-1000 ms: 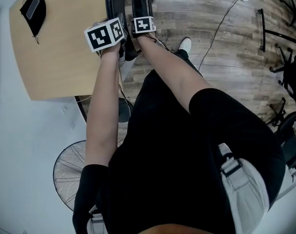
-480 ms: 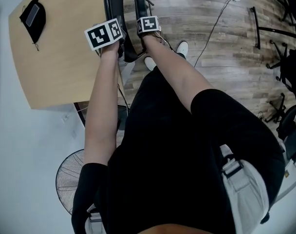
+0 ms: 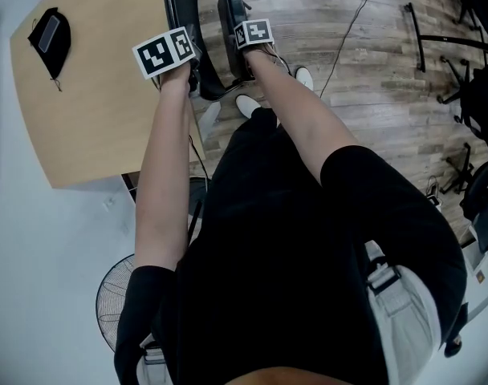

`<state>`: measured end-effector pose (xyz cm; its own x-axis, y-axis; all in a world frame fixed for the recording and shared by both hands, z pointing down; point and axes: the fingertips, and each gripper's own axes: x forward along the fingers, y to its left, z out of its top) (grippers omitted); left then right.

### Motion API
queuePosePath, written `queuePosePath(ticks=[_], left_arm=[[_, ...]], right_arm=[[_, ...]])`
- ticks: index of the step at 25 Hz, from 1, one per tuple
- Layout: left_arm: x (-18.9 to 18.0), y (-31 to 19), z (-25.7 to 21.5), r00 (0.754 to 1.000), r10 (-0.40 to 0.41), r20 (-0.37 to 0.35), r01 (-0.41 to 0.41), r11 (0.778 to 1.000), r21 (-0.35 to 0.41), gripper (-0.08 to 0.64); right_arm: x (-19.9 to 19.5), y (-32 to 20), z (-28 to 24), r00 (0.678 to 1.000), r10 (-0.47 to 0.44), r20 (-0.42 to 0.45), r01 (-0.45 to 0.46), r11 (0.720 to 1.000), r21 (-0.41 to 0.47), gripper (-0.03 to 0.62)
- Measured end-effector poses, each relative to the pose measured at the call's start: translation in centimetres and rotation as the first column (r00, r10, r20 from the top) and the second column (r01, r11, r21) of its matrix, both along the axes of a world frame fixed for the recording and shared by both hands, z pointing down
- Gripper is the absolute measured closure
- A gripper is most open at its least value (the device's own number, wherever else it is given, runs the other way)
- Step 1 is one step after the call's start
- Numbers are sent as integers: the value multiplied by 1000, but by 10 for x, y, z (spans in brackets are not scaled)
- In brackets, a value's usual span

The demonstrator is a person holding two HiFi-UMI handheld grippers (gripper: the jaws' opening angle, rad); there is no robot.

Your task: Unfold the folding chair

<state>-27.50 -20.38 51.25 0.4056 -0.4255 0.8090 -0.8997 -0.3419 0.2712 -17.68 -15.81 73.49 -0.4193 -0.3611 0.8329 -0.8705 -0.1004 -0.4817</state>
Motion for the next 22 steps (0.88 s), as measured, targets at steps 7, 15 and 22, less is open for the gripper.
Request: queuePosePath(ticks=[7, 15, 22], left_arm=[[5, 0, 8, 1000, -17, -9, 17, 1000, 8, 499], [32, 6, 13, 1000, -21, -4, 21, 1000, 7, 495], [51, 9, 23, 1000, -1, 21, 1, 1000, 4, 486]], right_arm=[[49, 11, 12, 996, 17, 85, -15, 1000, -26, 419], [102, 23, 25, 983, 5, 182, 1, 1000, -28, 417], [148, 32, 44, 968, 4, 251, 11, 998, -56, 411]])
